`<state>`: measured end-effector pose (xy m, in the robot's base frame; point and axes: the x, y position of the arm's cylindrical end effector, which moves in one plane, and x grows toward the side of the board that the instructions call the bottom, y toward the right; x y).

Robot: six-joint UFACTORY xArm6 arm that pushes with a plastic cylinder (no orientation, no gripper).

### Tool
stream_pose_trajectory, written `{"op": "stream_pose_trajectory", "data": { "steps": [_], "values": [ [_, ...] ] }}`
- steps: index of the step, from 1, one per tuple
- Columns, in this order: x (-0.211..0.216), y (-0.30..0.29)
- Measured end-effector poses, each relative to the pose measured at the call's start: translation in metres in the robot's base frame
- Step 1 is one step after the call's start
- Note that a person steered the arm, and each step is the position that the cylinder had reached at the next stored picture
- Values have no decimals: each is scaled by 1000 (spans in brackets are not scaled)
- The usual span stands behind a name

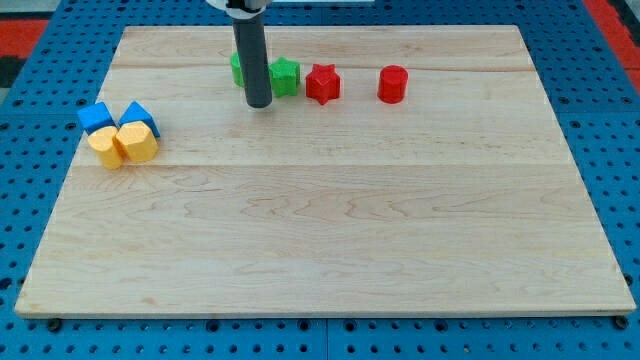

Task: Move the green star to the right of the green circle

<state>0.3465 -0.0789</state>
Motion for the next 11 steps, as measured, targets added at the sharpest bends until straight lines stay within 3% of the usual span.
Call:
{"op": "stream_pose_trajectory", "data": {
  "steps": [4, 6, 10, 11],
  "values": [
    [-34, 15],
    [5, 25],
    [-14, 28],
    [4, 37]
  ]
}}
